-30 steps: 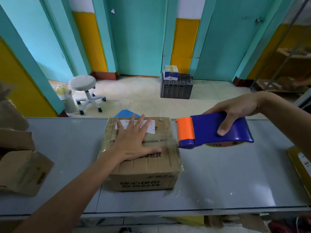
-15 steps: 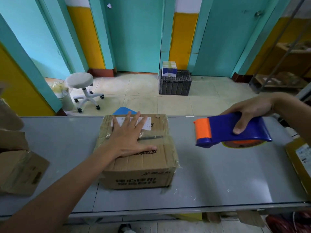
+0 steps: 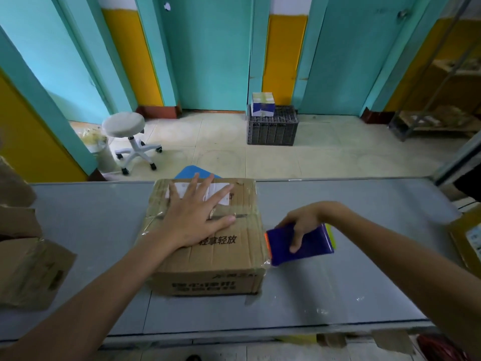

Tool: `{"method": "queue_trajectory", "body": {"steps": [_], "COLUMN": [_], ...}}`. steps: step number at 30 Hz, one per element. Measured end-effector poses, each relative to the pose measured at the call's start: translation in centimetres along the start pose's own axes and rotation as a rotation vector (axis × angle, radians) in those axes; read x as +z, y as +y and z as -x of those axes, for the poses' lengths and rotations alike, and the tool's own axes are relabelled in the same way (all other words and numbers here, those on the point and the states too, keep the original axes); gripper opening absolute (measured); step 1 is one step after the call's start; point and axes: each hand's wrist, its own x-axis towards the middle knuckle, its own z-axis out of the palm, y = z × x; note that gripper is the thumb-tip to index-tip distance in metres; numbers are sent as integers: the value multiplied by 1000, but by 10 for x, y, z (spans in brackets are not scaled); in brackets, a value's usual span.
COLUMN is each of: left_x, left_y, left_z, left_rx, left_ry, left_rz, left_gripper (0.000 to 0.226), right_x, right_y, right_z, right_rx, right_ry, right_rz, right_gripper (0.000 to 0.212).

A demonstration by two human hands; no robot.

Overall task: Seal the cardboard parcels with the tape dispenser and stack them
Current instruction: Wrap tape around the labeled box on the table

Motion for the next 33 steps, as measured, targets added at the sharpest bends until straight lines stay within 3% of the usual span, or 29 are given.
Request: {"method": "queue_trajectory", "body": {"steps": [5,7,10,14,19,22,25,28,31,33], "left_x": [-29,-38,-26,-10,-32,-31,-14,-4,-9,-18], "left_y": [21,56,107,107,20,-12,-9,-10,-41,-60], "left_z": [6,12,20,18,31,44,46,45,51,58], "left_rx": [-64,-144,-204,-139,190,125,-13,-26,69,123], "left_ry": [-15,-6,-145,-188,-246,-237,-65,74,1,-94], "left_rz": [-168,-100,63,15,-55,-132,-12,-105,-177,-127], "left_gripper": [74,76,99,98,90,91,98,76,72,87], "right_x": [-19,-29,-35,-31,-26,-19,-18,-22,-29,-33], "right_y": [9,9,5,-4,-9,-14,-25,-39,-52,-65], "right_z": [24,36,50,58,71,73,76,86,102,116], "right_rx": [-18,-2,26,28,37,28,-4,-2,-54,-169], "right_ry": [75,208,447,598,645,664,674,677,632,572], "right_rz": [-97,-84,-69,-123,-124,-149,-140,-53,-68,-130], "right_gripper": [57,53,62,75,77,78,79,79,78,75]}}
